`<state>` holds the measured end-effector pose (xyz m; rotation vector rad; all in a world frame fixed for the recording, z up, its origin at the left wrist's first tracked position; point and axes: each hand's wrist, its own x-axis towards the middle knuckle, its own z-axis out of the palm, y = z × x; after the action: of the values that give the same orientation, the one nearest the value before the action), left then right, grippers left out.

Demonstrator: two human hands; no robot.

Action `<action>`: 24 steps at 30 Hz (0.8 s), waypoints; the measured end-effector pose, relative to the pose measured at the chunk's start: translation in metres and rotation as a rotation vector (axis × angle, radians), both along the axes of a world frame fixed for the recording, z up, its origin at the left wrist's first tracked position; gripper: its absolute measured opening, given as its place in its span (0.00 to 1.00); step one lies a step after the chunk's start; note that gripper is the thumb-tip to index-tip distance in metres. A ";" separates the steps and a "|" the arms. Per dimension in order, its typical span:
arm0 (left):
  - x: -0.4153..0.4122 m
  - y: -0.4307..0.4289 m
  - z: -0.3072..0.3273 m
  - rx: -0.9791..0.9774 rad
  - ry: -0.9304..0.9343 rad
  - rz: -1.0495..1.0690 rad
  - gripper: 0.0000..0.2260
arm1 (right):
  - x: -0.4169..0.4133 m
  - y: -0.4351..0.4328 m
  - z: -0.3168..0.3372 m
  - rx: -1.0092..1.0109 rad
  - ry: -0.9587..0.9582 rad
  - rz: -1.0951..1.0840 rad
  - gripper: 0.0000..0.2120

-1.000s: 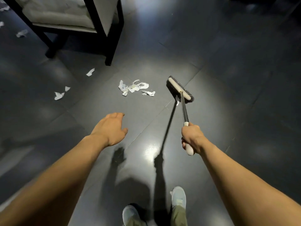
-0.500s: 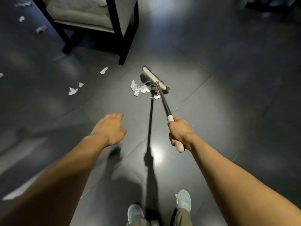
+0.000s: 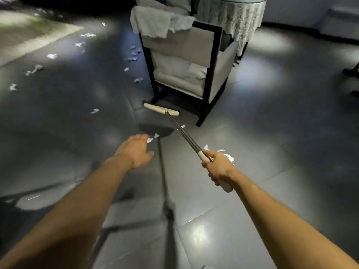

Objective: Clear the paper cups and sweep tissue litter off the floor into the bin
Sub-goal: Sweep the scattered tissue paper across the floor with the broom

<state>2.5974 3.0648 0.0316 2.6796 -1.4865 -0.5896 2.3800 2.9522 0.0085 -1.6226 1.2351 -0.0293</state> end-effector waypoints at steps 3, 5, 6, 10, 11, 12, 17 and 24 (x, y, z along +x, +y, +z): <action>0.044 0.000 0.034 -0.052 -0.039 0.063 0.28 | 0.049 -0.018 0.028 -0.016 -0.042 0.058 0.21; 0.076 -0.005 0.051 -0.061 -0.050 0.089 0.29 | 0.088 -0.036 0.036 -0.023 -0.075 0.088 0.24; 0.092 -0.008 0.059 -0.061 -0.052 0.109 0.29 | 0.109 -0.047 0.038 -0.033 -0.083 0.105 0.25; 0.173 -0.037 0.094 -0.052 -0.105 0.199 0.29 | 0.204 -0.102 0.046 -0.078 -0.121 0.182 0.28; 0.196 -0.047 0.102 -0.060 -0.121 0.231 0.29 | 0.230 -0.118 0.050 -0.085 -0.132 0.200 0.28; 0.218 -0.057 0.112 -0.065 -0.130 0.262 0.29 | 0.255 -0.134 0.055 -0.092 -0.144 0.217 0.29; 0.303 -0.098 0.137 -0.096 -0.141 0.362 0.26 | 0.364 -0.187 0.085 -0.115 -0.186 0.299 0.29; 0.435 -0.145 0.124 -0.172 -0.087 0.447 0.26 | 0.518 -0.232 0.089 -0.101 -0.216 0.335 0.24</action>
<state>3.0320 2.9195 0.1560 2.7889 -0.8510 -0.3050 2.8982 2.7201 0.0974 -1.8438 0.7986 -0.0560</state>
